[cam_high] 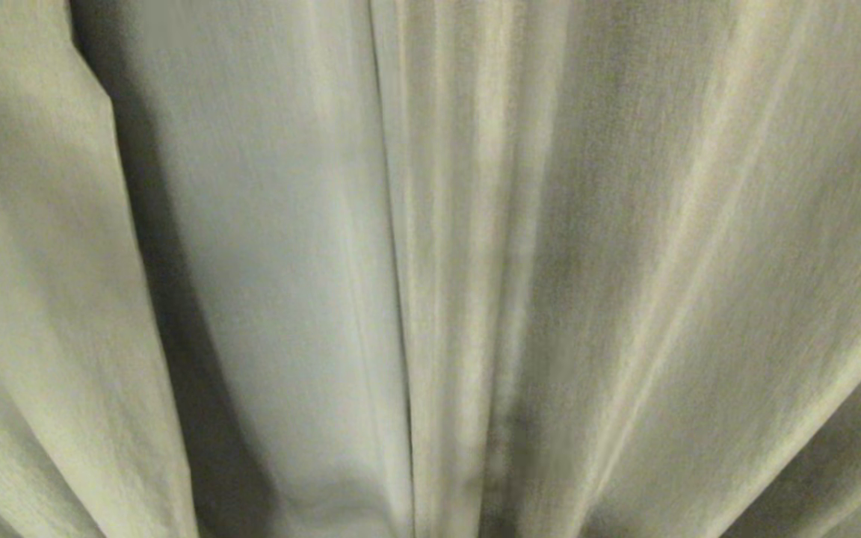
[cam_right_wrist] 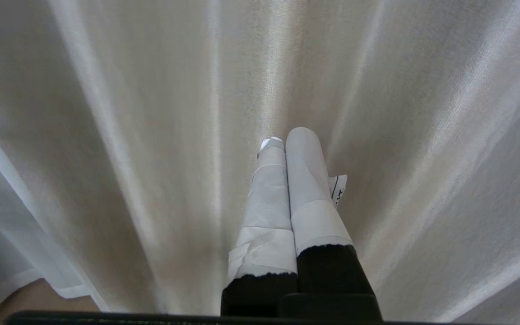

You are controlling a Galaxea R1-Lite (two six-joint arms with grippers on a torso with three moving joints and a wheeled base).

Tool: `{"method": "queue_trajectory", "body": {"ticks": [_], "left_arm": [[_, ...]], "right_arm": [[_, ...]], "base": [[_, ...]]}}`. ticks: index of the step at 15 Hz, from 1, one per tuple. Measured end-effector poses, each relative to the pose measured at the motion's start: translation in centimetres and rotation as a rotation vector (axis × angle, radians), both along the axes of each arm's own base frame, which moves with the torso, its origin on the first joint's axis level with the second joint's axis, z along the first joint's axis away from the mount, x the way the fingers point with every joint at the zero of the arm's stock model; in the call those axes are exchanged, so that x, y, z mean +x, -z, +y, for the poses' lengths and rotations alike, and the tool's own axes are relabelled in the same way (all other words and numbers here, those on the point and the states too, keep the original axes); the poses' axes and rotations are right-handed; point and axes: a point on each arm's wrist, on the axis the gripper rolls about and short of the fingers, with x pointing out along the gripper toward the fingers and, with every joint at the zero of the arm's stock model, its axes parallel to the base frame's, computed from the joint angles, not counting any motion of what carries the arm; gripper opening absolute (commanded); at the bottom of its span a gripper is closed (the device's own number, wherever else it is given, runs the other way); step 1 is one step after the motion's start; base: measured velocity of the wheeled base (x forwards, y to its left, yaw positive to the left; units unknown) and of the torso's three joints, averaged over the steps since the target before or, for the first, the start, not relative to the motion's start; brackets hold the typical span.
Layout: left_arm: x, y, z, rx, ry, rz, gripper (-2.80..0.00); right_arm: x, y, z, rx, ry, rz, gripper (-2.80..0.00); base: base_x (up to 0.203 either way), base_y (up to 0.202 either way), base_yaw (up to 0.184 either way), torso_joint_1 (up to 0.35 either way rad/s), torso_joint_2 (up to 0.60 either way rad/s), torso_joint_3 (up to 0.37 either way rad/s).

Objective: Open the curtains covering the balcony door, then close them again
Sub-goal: Pull the outer curtains open on both sides

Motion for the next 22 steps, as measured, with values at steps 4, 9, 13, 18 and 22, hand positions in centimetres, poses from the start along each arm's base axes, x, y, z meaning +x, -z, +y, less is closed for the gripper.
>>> {"method": "queue_trajectory", "body": {"ticks": [4, 9, 13, 18, 22], "left_arm": [[1.1, 0.4, 1.8, -0.003, -0.043, 0.012, -2.80], [1.5, 1.2, 3.7, -0.014, -0.092, 0.032, -2.80], [1.5, 1.4, 3.8, -0.018, -0.096, 0.040, -2.80], [0.9, 1.0, 2.9, -0.013, -0.071, 0.038, -2.80], [0.4, 1.0, 1.8, -0.012, -0.047, 0.043, 0.00]], "right_arm": [[0.0, 0.0, 0.0, 0.000, 0.000, 0.000, -2.80], [0.0, 0.0, 0.0, 0.000, 0.000, 0.000, -2.80], [0.0, 0.0, 0.0, 0.000, 0.000, 0.000, -2.80], [0.0, 0.0, 0.0, 0.000, 0.000, 0.000, -2.80], [0.0, 0.0, 0.0, 0.000, 0.001, 0.000, -2.80]], "base": [[0.000, 0.000, 0.000, 0.000, 0.00, 0.000], [0.000, 0.000, 0.000, 0.000, 0.00, 0.000], [0.000, 0.000, 0.000, 0.000, 0.00, 0.000], [0.000, 0.000, 0.000, 0.000, 0.00, 0.000], [0.000, 0.000, 0.000, 0.000, 0.00, 0.000]]}}
